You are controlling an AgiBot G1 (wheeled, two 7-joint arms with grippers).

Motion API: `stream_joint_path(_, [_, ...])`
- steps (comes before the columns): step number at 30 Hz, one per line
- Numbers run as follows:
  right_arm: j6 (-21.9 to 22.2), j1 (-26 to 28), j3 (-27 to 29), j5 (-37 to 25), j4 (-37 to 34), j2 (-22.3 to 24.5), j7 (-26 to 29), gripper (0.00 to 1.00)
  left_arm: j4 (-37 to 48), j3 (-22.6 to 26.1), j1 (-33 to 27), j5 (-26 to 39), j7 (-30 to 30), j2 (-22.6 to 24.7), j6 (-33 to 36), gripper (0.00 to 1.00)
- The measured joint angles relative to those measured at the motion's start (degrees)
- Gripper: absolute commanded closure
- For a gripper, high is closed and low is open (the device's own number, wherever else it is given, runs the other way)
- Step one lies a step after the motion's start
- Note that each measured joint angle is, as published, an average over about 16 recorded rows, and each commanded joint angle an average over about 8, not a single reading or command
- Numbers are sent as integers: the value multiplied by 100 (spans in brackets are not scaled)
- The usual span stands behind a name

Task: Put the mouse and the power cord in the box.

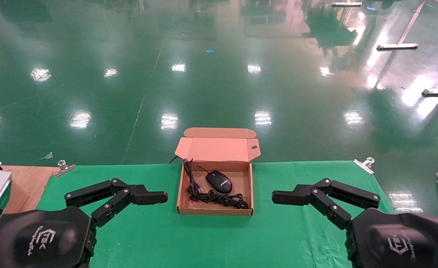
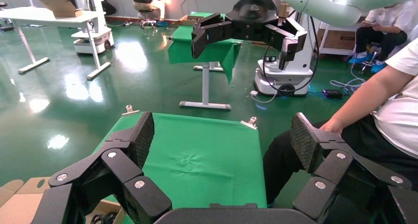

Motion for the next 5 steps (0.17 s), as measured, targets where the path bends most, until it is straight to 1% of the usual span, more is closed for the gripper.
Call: stream_joint_path(5, [-4,-5,4,6,4,3,-4,0,5,1,0,-2,9,1,-2,0])
